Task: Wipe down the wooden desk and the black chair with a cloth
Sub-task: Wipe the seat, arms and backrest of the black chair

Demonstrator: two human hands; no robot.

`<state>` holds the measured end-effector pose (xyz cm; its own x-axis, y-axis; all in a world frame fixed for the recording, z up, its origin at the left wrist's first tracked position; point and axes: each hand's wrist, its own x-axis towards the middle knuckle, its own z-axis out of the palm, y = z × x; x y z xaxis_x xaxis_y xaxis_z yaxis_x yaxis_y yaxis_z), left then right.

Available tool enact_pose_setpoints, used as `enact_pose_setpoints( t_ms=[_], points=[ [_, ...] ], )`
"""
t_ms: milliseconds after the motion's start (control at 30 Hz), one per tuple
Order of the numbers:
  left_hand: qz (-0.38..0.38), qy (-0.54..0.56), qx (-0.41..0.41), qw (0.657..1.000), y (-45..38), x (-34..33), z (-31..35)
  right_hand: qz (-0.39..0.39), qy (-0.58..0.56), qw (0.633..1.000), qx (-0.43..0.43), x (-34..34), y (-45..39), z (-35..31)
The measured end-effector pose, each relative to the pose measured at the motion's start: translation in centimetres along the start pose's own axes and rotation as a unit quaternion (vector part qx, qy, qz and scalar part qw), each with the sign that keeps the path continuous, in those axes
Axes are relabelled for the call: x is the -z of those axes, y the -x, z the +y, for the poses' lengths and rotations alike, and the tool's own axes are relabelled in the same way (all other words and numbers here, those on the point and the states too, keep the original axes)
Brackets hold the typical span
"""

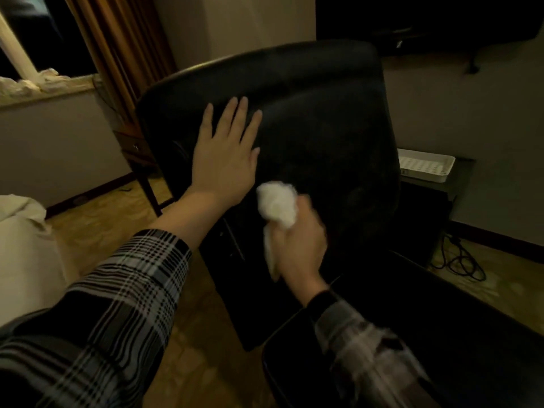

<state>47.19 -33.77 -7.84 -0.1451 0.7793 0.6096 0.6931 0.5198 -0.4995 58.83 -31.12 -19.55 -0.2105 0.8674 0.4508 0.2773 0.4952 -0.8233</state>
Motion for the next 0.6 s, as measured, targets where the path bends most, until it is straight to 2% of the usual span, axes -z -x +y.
enact_pose_setpoints(
  t_ms=[67, 133, 300, 367, 467, 533, 600],
  points=[
    [0.012, 0.007, 0.006, 1.0, 0.0, -0.2, -0.1, -0.077, -0.032, 0.991, 0.106, -0.3, 4.0, -0.8],
    [0.02, 0.016, 0.009, 1.0, 0.2, -0.2, 0.0, -0.094, -0.053, 0.986, 0.125, 0.1, 3.7, -0.5],
    [0.024, 0.023, 0.009, 0.999, 0.4, -0.7, 0.5, -0.018, 0.001, 0.997, -0.072, 2.4, -6.6, 3.4],
    [0.034, 0.023, 0.02, 0.999, 0.4, -1.0, 0.8, -0.01, 0.0, 0.996, -0.085, 2.7, -7.4, 3.8],
    [0.044, 0.04, 0.031, 0.998, 0.5, -1.3, 0.9, -0.001, 0.013, 1.0, 0.015, 0.2, -1.4, 3.9],
    [0.054, 0.046, 0.029, 0.997, 0.6, -1.5, 0.7, -0.065, -0.012, 0.994, 0.084, -1.2, 4.2, 3.7],
    [0.06, 0.047, 0.026, 0.997, 0.7, -1.6, 0.7, -0.111, -0.022, 0.987, 0.118, -1.5, 5.9, 4.5]
  ],
)
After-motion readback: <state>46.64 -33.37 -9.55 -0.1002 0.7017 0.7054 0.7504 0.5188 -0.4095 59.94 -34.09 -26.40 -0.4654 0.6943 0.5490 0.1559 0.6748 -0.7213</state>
